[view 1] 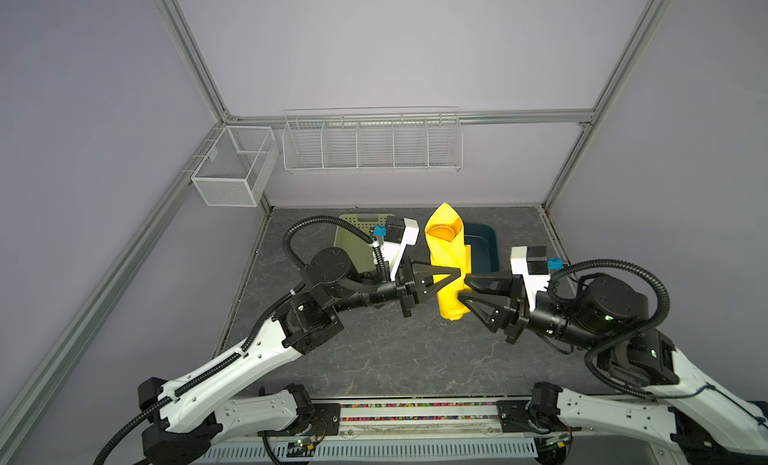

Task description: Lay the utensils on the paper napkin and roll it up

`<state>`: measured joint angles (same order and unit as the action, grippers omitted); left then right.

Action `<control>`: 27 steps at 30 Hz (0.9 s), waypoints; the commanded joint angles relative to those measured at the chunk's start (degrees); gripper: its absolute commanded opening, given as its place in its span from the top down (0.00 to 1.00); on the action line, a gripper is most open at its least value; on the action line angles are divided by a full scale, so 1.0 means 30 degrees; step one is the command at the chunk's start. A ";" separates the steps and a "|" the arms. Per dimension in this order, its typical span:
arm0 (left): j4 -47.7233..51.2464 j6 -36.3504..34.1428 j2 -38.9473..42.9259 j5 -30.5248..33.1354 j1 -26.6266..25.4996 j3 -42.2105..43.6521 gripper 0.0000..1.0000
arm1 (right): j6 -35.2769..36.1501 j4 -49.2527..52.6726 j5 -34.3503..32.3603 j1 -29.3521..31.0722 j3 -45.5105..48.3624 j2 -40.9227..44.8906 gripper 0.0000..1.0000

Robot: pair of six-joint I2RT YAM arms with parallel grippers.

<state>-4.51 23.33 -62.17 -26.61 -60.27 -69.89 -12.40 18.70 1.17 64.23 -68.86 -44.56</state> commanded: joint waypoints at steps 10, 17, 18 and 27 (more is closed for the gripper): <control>-0.0984 0.0170 0.0144 -0.0336 0.0080 -0.0870 1.00 | 0.0071 0.0649 0.0087 0.0009 0.0461 -0.0204 0.55; -0.1073 0.0157 0.0305 -0.0069 0.0080 -0.0801 1.00 | -0.0131 0.0915 0.0487 0.0014 0.0585 -0.0106 0.55; -0.1092 0.0137 0.0348 -0.0043 0.0080 -0.0796 1.00 | -0.0114 0.0908 0.0584 0.0013 0.0631 -0.0093 0.55; -0.1224 0.0133 0.0692 0.0373 0.0080 -0.0581 1.00 | -0.0292 0.1340 0.0374 0.0016 0.0980 0.0289 0.56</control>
<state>-5.56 23.53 -61.58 -26.39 -60.27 -69.91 -13.13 21.67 2.02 64.23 -66.89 -44.45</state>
